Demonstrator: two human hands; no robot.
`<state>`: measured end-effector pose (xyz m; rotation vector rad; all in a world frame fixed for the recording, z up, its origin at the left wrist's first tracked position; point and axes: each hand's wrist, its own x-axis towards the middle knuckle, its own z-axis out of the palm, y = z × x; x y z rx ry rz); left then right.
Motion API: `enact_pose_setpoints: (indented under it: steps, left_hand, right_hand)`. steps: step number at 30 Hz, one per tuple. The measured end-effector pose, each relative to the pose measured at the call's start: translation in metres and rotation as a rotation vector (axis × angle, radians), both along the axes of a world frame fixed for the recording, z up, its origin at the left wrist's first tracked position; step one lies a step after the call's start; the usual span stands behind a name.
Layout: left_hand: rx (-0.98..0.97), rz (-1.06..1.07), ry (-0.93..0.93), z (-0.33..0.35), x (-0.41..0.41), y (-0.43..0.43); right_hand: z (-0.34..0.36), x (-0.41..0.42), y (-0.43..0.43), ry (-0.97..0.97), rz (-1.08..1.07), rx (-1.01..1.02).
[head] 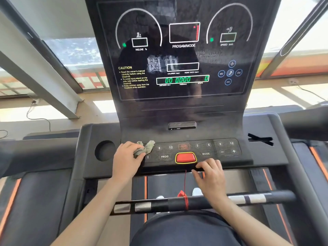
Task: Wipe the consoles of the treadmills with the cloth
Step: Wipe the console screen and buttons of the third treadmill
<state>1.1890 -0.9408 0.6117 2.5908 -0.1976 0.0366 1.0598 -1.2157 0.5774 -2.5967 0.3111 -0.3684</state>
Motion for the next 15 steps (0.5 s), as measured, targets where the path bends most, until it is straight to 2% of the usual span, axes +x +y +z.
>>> enact_pose_setpoints:
  steps: [2,6,8,15]
  left_hand:
    - [-0.02,-0.011,0.013,0.002,0.002,-0.013]
    - [-0.09,-0.237,0.056,0.004,-0.003,-0.051]
    - [-0.091,-0.267,0.066,0.001,-0.009,-0.052]
    - [-0.071,-0.038,-0.02,-0.008,-0.026,-0.025]
  right_hand:
    - [-0.002,0.0,0.003,-0.011,-0.005,-0.004]
    - [-0.003,-0.001,0.008,-0.03,-0.005,-0.017]
    - [-0.003,-0.002,0.01,-0.038,-0.006,-0.018]
    - [-0.004,-0.002,0.012,-0.044,-0.002,-0.008]
